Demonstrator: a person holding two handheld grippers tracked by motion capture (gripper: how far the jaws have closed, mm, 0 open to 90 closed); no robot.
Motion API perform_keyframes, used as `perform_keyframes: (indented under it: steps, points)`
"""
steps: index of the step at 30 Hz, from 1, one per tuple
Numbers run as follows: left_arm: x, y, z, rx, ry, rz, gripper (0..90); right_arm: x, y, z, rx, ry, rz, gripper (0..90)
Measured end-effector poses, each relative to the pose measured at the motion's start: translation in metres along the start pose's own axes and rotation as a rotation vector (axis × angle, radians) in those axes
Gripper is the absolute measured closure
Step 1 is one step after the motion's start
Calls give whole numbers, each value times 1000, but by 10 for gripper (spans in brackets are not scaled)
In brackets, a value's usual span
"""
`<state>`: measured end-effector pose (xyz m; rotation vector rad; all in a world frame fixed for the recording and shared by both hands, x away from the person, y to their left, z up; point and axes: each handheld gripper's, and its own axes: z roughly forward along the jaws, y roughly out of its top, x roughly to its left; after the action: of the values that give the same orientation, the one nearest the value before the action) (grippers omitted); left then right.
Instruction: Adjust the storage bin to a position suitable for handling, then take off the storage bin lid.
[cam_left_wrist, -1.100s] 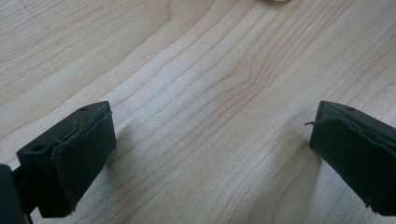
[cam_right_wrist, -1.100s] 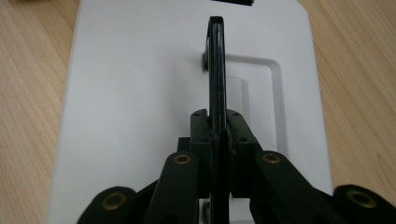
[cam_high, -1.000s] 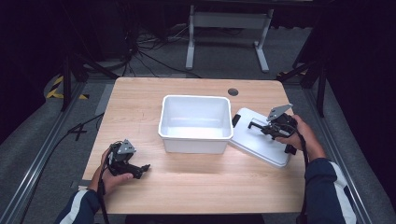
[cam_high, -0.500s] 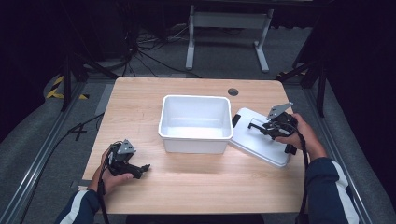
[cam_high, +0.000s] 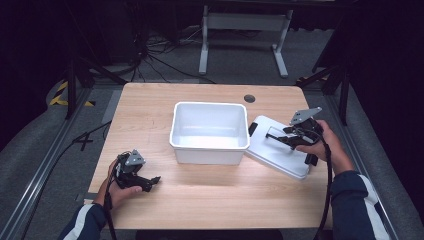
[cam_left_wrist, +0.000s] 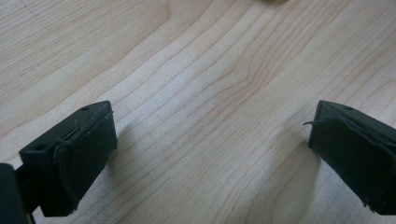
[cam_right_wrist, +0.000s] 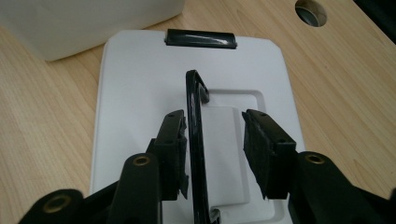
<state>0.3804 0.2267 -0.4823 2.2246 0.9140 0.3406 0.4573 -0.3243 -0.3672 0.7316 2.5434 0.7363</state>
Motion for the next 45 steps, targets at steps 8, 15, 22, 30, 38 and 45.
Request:
perform_keyframes:
  steps: [8,15,22,30,38,45]
  points:
    - [1,1,1,-1,-4,5,13,3,1,-10,-26,-9,33,518]
    - [0,0,0,1,-4,1,14,8,3,-18,-21,-25,61,471]
    - [1,1,1,5,-12,12,8,13,5,-23,-32,-43,71,425]
    - [1,1,1,5,-12,13,8,24,-5,-36,-55,-62,69,397]
    - [1,1,1,5,-12,13,8,28,-19,-48,-78,-86,80,396]
    - [1,1,1,4,-12,13,8,34,-42,-58,-96,-104,91,383]
